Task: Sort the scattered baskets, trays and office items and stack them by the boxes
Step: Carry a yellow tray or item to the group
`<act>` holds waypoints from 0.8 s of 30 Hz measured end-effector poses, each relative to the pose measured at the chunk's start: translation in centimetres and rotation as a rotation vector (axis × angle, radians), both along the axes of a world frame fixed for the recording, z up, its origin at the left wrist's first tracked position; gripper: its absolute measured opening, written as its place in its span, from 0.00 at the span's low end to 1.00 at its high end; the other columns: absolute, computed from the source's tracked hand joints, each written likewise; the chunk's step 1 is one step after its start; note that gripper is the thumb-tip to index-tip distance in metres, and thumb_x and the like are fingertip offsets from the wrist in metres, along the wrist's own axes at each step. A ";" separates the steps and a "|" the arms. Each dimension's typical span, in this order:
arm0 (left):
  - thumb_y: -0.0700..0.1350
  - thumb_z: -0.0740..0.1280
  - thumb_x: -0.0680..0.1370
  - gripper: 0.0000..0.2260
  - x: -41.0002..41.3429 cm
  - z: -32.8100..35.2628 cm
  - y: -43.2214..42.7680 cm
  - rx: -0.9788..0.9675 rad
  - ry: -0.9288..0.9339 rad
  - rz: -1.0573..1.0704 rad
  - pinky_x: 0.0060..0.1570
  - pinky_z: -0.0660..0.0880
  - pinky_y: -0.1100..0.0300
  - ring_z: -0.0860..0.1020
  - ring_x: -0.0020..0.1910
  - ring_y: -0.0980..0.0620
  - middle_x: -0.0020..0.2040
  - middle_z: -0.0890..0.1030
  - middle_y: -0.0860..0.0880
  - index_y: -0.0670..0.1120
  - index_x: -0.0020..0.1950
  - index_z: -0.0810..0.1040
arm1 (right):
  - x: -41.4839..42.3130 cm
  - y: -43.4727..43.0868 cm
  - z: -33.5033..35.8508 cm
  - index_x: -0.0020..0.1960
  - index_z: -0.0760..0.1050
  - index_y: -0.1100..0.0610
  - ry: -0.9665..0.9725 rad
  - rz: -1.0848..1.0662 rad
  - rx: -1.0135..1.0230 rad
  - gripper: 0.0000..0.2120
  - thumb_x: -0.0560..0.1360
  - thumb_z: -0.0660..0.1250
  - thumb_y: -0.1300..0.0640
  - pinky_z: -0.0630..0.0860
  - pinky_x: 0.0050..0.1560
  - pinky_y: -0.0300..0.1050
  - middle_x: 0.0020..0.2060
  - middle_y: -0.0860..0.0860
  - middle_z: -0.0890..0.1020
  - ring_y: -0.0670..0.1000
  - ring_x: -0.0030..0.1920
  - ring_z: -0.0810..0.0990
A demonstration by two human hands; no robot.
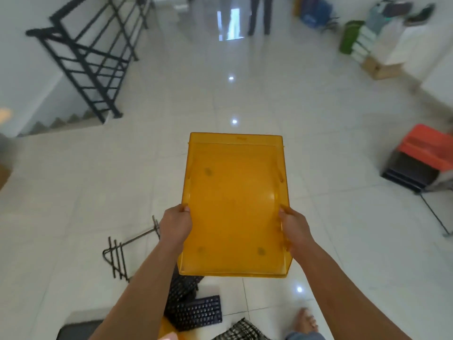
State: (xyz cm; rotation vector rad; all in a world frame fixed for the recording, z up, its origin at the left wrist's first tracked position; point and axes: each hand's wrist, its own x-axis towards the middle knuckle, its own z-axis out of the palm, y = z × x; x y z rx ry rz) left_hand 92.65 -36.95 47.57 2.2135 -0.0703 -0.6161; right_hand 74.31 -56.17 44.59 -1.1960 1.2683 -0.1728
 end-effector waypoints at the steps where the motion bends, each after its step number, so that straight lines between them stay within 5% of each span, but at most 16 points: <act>1: 0.49 0.57 0.86 0.15 -0.8 0.1 -1.7 0.009 -0.015 -0.053 0.40 0.69 0.58 0.71 0.37 0.55 0.42 0.76 0.52 0.44 0.64 0.78 | -1.7 -0.8 0.0 0.75 0.70 0.52 -0.009 -0.049 0.001 0.21 0.85 0.57 0.46 0.73 0.63 0.64 0.58 0.50 0.77 0.56 0.55 0.75; 5: 0.51 0.56 0.86 0.19 -5.3 0.9 -10.0 0.018 -0.011 -0.282 0.54 0.72 0.50 0.75 0.50 0.47 0.62 0.79 0.43 0.43 0.72 0.73 | -9.7 -4.3 0.1 0.75 0.70 0.52 -0.051 -0.261 0.012 0.21 0.85 0.57 0.46 0.73 0.66 0.67 0.64 0.52 0.78 0.60 0.61 0.78; 9: 0.53 0.55 0.86 0.20 -12.7 1.4 -18.5 0.024 0.022 -0.525 0.65 0.72 0.40 0.76 0.63 0.39 0.67 0.77 0.44 0.45 0.74 0.72 | -19.2 -7.5 0.3 0.77 0.67 0.52 -0.036 -0.509 0.011 0.22 0.85 0.57 0.46 0.71 0.67 0.69 0.69 0.53 0.76 0.63 0.66 0.75; 14: 0.52 0.55 0.86 0.14 -21.0 0.6 -26.2 0.012 -0.029 -0.710 0.46 0.72 0.53 0.74 0.40 0.55 0.47 0.77 0.52 0.48 0.61 0.77 | -28.8 -10.2 0.7 0.77 0.67 0.53 -0.012 -0.730 0.028 0.22 0.85 0.57 0.46 0.71 0.67 0.68 0.70 0.53 0.75 0.63 0.66 0.75; 17: 0.52 0.56 0.86 0.10 -26.9 0.5 -30.8 0.027 -0.045 -0.799 0.34 0.67 0.61 0.71 0.36 0.56 0.39 0.73 0.55 0.51 0.50 0.73 | -34.7 -12.0 1.0 0.77 0.66 0.52 -0.008 -0.844 0.051 0.23 0.85 0.57 0.46 0.71 0.66 0.67 0.70 0.53 0.74 0.61 0.63 0.75; 21: 0.52 0.56 0.86 0.09 -34.7 0.1 -35.6 0.024 -0.027 -0.878 0.35 0.67 0.61 0.70 0.35 0.57 0.38 0.72 0.56 0.52 0.48 0.71 | -42.4 -14.2 1.3 0.78 0.65 0.53 0.003 -0.957 0.053 0.23 0.85 0.57 0.47 0.72 0.65 0.65 0.70 0.53 0.74 0.58 0.58 0.74; 24: 0.52 0.57 0.86 0.10 -40.0 -0.5 -38.6 0.030 -0.009 -0.944 0.40 0.68 0.58 0.69 0.35 0.56 0.38 0.71 0.56 0.52 0.47 0.71 | -47.6 -15.3 1.1 0.78 0.64 0.53 0.015 -1.029 0.057 0.23 0.86 0.57 0.48 0.71 0.66 0.64 0.71 0.54 0.73 0.60 0.65 0.74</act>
